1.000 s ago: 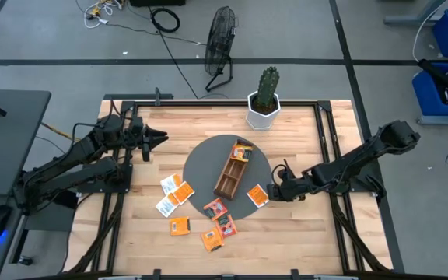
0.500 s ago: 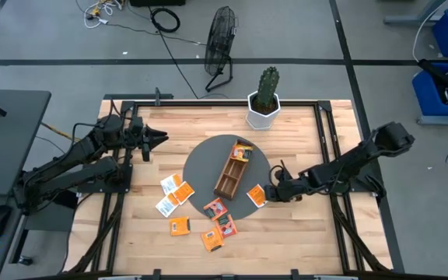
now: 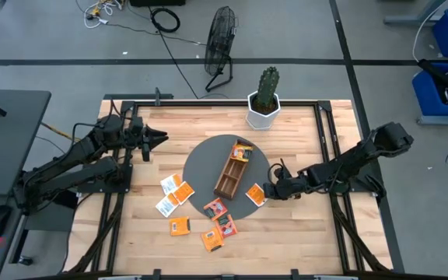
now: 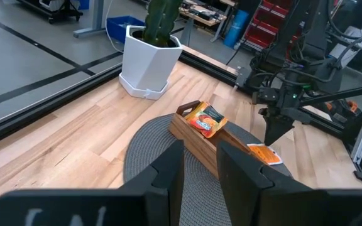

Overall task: Pick & Place Tea
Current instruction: Put the white tea bag into the middle section of the wooden organizer

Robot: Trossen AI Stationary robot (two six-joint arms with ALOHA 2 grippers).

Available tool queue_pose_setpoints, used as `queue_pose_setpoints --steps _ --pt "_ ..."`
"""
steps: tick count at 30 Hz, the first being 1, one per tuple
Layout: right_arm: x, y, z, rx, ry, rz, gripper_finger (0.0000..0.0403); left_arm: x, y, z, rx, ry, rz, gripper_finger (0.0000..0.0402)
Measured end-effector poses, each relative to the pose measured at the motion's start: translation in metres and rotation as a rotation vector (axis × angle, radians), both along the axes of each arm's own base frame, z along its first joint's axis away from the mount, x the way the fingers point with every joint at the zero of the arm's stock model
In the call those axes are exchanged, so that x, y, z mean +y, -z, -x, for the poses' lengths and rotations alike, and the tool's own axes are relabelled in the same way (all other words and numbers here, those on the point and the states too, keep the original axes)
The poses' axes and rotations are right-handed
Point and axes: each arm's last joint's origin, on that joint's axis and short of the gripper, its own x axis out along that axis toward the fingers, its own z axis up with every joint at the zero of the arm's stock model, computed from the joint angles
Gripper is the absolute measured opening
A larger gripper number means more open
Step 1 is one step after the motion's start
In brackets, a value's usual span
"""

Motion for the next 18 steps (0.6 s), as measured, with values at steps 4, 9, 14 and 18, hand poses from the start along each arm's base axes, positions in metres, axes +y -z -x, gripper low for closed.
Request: queue_pose_setpoints --steps 4,9,14,18 --pt "0.000 0.000 0.000 0.005 -0.001 0.001 0.0008 0.000 0.000 0.000 0.000 0.000 -0.001 0.0096" --pt "0.002 -0.011 -0.005 -0.029 -0.020 -0.019 0.0003 0.000 -0.004 -0.001 -0.028 0.003 -0.034 0.0096" --pt "0.004 -0.038 -0.009 -0.066 -0.063 -0.001 0.0001 0.001 -0.009 -0.001 -0.059 0.013 -0.127 0.0096" --pt "0.003 -0.061 -0.008 -0.069 -0.078 0.022 0.0001 0.001 -0.012 -0.002 -0.065 0.023 -0.196 0.0096"
